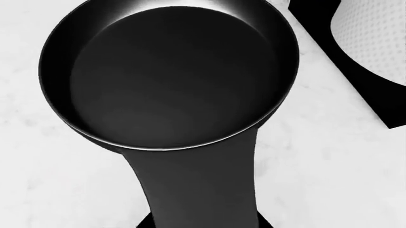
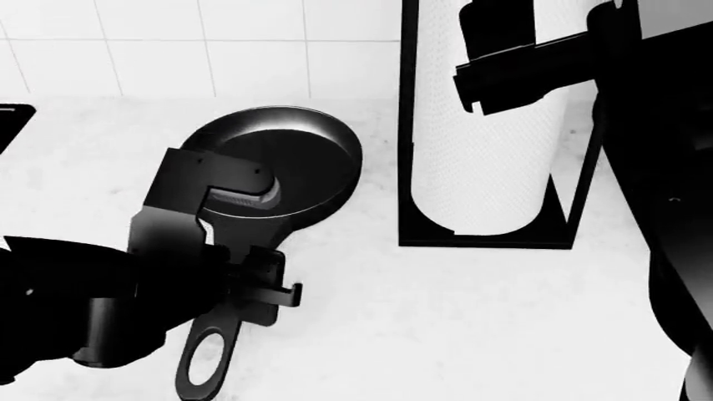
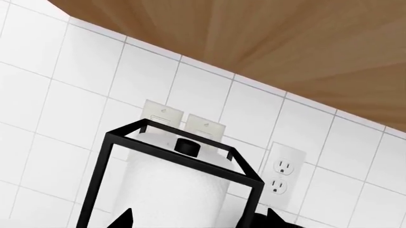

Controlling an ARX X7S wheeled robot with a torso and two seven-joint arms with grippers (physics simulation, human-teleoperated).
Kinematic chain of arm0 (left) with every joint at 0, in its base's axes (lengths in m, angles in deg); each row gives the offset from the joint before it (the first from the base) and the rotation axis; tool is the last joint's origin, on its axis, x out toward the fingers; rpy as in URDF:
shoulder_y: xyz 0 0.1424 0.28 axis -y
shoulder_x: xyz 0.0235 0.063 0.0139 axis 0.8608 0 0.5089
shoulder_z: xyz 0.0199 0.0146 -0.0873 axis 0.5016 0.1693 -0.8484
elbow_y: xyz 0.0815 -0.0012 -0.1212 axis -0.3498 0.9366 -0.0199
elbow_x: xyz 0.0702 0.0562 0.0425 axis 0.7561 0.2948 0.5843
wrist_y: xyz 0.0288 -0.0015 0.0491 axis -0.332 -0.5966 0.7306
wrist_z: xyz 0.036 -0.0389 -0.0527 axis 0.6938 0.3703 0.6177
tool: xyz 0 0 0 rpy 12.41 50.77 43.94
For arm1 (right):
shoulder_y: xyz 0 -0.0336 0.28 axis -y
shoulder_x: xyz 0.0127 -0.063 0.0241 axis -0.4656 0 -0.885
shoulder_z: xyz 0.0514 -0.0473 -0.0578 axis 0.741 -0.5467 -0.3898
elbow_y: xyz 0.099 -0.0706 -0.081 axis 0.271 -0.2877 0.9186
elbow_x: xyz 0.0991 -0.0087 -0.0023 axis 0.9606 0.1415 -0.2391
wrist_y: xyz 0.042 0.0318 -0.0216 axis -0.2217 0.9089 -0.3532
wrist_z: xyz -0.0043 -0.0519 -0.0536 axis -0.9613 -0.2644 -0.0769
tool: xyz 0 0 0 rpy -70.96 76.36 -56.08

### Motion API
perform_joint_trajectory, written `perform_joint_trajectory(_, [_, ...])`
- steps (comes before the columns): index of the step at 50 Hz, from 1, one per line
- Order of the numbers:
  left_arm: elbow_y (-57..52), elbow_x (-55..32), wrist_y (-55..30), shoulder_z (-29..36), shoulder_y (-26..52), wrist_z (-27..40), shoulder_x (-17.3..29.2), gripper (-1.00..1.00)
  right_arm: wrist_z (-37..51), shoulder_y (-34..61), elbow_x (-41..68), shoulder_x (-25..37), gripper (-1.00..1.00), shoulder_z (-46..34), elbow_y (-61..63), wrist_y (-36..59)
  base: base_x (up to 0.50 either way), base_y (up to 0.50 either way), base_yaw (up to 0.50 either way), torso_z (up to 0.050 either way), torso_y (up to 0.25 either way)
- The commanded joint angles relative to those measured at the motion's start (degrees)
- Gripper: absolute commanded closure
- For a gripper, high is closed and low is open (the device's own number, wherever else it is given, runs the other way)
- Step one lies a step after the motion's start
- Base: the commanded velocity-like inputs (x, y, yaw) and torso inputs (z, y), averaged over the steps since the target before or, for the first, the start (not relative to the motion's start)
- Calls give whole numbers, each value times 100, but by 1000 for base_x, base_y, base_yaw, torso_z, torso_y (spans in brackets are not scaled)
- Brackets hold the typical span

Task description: Place both pans onto different burners. Then place the broccoli and the sausage on different pans.

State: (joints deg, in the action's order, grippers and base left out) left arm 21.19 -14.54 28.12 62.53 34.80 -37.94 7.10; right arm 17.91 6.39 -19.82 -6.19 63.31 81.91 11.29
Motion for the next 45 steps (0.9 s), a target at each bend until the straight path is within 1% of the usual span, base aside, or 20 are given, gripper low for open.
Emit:
perform_joint_trajectory(1, [-61,30,45,-101,-146,-98,-63,100,-135,-77,-55,-119,-100,115,41,29,0,0,0,0,0])
perform_joint_trajectory(7, [-99,-3,69,-155,-160,-45,14,100,-116,-44,-27,-121,-100,107,55,60,0,0,0,0,0])
perform_joint_trajectory(8, [-51,-126,39,-233,-205,36,28,100,-113,-29,-21,-116,-100,105,59,75,0,0,0,0,0])
perform_joint_trajectory(12, [-157,-168,17,-278,-224,57,185,100,-110,48,7,-92,-100,107,66,135,0,0,0,0,0])
perform_joint_trajectory(17, [-483,-440,-300,-371,-128,210,529,100,-99,162,35,-91,-100,81,50,188,0,0,0,0,0])
perform_joint_trajectory(21, [-691,-940,-585,-590,-86,498,793,100,-87,260,52,-106,-100,48,16,215,0,0,0,0,0])
perform_joint_trajectory(25, [-848,-1362,-816,-812,135,691,1062,100,-81,408,83,-113,-100,-4,-8,289,0,0,0,0,0])
perform_joint_trajectory(27, [-1113,-1529,-1020,-818,209,647,1215,100,-73,443,100,-112,-100,3,-1,320,0,0,0,0,0])
perform_joint_trajectory(32, [-1227,-2147,-1327,-1011,532,968,1508,100,-56,438,140,-93,-100,-3,32,356,0,0,0,0,0])
perform_joint_trajectory(34, [-1293,-2506,-1442,-1090,693,1170,1606,100,-42,458,158,-103,-100,1,44,378,0,0,0,0,0])
perform_joint_trajectory(38, [-1634,-3614,-1579,-1180,975,1761,1807,100,2,405,200,-128,-100,28,117,424,0,0,0,0,3])
perform_joint_trajectory(45, [-1352,-3848,-1903,-1112,1721,1930,2092,100,17,496,314,-88,-100,78,178,529,0,0,0,0,0])
